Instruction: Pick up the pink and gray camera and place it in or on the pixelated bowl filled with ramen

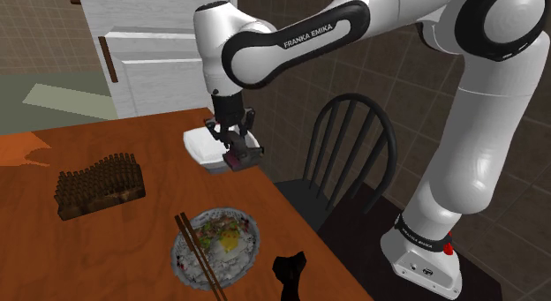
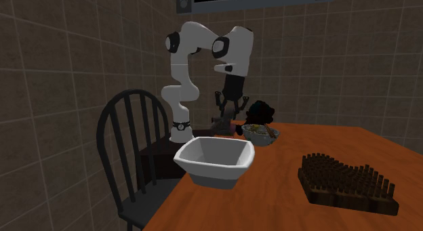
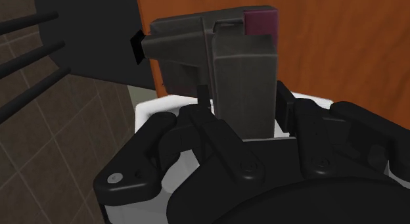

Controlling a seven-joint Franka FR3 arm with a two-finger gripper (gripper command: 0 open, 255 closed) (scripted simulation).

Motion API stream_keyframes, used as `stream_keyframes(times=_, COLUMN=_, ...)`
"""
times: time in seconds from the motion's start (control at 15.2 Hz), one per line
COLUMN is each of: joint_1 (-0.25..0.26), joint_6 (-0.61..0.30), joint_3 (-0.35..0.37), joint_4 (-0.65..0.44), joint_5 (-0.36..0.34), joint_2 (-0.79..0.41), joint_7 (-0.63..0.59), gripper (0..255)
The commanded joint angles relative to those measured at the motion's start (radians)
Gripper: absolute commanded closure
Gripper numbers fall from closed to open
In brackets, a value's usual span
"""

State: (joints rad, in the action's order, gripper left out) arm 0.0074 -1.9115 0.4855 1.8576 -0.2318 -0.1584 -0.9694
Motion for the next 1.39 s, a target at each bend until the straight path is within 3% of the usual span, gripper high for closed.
stream_keyframes(times=0.0, joint_1=0.000, joint_6=0.024, joint_3=0.001, joint_4=-0.019, joint_5=0.005, joint_2=0.007, joint_7=0.005, gripper=255)
stream_keyframes(times=0.73, joint_1=0.001, joint_6=0.151, joint_3=0.005, joint_4=-0.127, joint_5=0.024, joint_2=0.032, joint_7=0.032, gripper=255)
stream_keyframes(times=1.32, joint_1=0.117, joint_6=0.226, joint_3=0.096, joint_4=-0.169, joint_5=0.037, joint_2=0.032, joint_7=-0.161, gripper=255)
